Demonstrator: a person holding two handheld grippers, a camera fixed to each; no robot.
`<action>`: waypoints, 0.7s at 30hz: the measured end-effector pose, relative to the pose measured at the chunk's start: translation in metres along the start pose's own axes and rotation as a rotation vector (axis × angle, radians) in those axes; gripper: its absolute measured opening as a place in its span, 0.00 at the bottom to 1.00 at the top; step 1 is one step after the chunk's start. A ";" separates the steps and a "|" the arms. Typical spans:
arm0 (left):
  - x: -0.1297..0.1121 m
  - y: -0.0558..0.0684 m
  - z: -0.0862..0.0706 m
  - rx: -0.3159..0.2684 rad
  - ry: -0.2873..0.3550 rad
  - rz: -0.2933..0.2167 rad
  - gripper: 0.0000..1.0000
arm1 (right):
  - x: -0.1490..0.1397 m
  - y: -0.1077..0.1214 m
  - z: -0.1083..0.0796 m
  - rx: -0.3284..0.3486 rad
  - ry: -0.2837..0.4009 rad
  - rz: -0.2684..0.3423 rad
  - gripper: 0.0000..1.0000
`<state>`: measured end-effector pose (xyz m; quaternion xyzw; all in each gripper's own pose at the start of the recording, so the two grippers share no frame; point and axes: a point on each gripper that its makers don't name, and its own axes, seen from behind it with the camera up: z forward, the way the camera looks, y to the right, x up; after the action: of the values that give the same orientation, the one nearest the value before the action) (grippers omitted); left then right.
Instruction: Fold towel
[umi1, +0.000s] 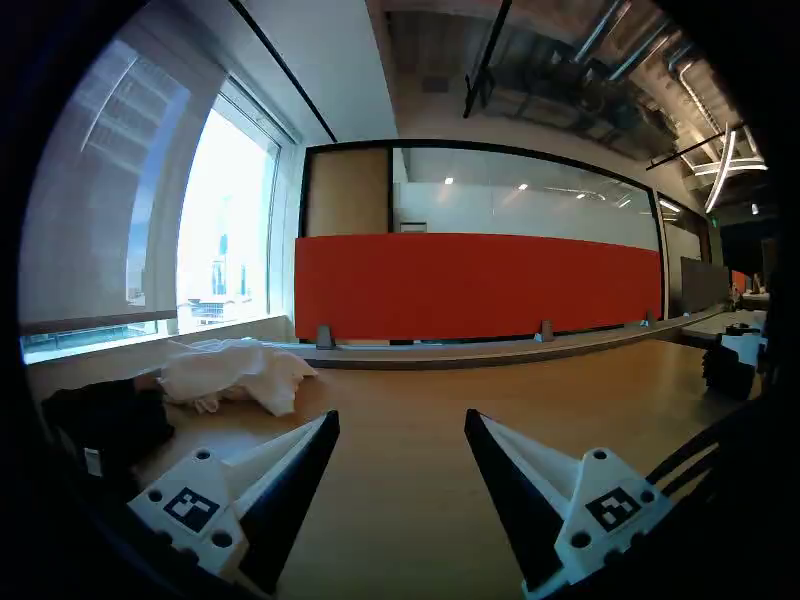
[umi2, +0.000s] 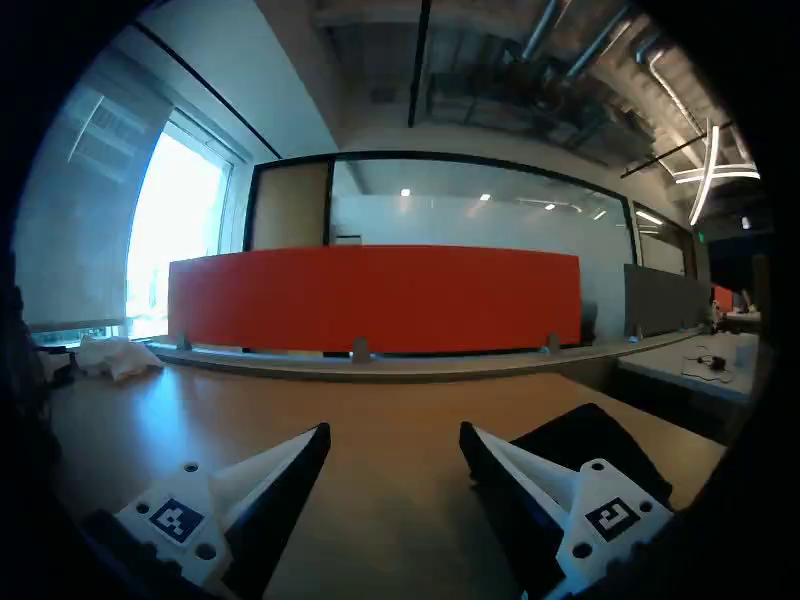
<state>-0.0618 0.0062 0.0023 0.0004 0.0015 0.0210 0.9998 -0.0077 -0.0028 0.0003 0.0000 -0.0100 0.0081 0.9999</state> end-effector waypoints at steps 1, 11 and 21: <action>0.000 0.000 0.000 0.000 0.000 0.000 0.93 | 0.000 0.000 0.000 0.000 0.000 0.000 1.00; 0.003 0.000 0.000 0.000 -0.001 0.000 0.93 | 0.000 0.001 0.000 0.000 0.000 0.000 1.00; 0.004 -0.001 -0.001 0.000 -0.001 -0.001 0.93 | 0.000 0.001 0.000 0.000 0.000 0.000 1.00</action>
<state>-0.0579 0.0052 0.0014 0.0003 0.0009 0.0206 0.9998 -0.0077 -0.0020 0.0005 0.0000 -0.0100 0.0081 0.9999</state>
